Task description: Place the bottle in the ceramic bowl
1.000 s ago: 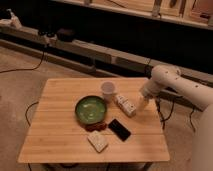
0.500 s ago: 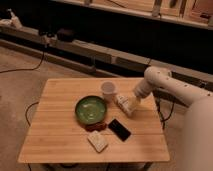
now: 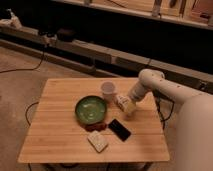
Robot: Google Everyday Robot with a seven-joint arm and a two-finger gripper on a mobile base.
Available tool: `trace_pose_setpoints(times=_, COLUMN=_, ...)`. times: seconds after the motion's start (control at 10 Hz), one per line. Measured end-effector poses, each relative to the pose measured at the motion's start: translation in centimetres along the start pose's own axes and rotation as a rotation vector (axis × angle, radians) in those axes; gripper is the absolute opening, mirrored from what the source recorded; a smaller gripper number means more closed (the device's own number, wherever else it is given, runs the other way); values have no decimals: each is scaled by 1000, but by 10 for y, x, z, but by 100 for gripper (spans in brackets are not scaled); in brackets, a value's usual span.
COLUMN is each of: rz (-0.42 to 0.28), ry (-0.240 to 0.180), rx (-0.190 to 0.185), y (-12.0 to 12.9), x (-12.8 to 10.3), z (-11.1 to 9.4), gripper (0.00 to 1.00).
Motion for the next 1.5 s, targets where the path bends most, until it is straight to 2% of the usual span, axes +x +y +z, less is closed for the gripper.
trace_pose_setpoints(times=0.2, rz=17, ry=34, rx=-5, y=-2, x=9, z=10, gripper=77)
trace_pose_setpoints(times=0.3, rz=13, ry=45, rx=3, y=-5, x=9, z=12, gripper=70)
trace_pose_setpoints(times=0.6, rz=15, ry=55, rx=24, y=-13, x=9, z=10, gripper=40)
trace_pose_setpoints(times=0.7, rz=23, ry=50, rx=21, y=-13, x=8, z=6, gripper=28)
trace_pose_setpoints(times=0.8, rz=25, ry=44, rx=9, y=-10, x=8, z=2, gripper=20)
trace_pose_setpoints(times=1.0, rz=25, ry=9, rx=29, y=-10, x=19, z=-39, gripper=2)
trace_pose_setpoints(times=1.1, rz=39, ry=-7, rx=39, y=-7, x=33, z=-61, gripper=0)
trace_pose_setpoints(times=1.3, rz=53, ry=-15, rx=47, y=1, x=53, z=-86, gripper=0)
trace_pose_setpoints(times=1.4, rz=45, ry=-19, rx=37, y=9, x=61, z=-94, gripper=0)
trace_pose_setpoints(times=1.5, rz=22, ry=-19, rx=10, y=19, x=66, z=-98, gripper=0)
